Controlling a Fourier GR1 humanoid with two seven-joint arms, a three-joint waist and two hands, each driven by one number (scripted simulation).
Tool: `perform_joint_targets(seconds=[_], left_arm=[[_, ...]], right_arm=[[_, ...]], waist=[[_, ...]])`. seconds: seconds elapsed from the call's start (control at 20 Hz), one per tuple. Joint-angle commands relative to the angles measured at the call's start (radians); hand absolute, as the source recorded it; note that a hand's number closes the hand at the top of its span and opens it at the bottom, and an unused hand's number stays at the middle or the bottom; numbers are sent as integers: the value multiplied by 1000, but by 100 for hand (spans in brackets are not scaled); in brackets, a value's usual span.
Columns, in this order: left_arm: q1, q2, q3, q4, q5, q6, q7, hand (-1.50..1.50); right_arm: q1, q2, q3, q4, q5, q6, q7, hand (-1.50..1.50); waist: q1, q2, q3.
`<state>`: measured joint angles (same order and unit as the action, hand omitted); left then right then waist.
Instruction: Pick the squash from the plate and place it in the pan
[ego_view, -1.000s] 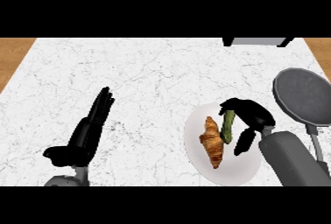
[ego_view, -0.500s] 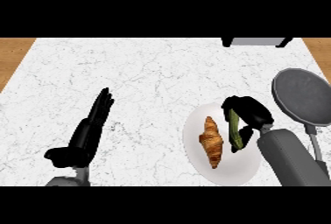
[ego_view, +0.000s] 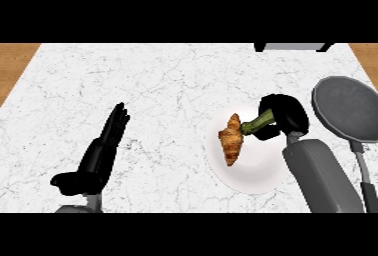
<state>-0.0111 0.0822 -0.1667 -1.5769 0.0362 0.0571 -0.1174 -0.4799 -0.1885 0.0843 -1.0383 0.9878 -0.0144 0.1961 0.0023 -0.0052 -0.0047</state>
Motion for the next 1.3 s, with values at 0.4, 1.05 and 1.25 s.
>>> perform_joint_targets(seconds=[0.4, 1.05, 1.25], left_arm=[[9, -2, -4, 12, -4, -11, -6, 0], [-9, 17, 32, -40, 13, -34, 37, 0], [21, -30, -8, -45, -26, 3, 17, 0]], right_arm=[[-231, 161, -42, -121, 332, -275, 694, 150], [-71, 58, -233, -234, 241, -501, 645, 150], [-79, -3, -285, -92, 248, -603, 573, 150]], waist=[[4, 4, 4], [-2, 5, 5], [7, 8, 5]])
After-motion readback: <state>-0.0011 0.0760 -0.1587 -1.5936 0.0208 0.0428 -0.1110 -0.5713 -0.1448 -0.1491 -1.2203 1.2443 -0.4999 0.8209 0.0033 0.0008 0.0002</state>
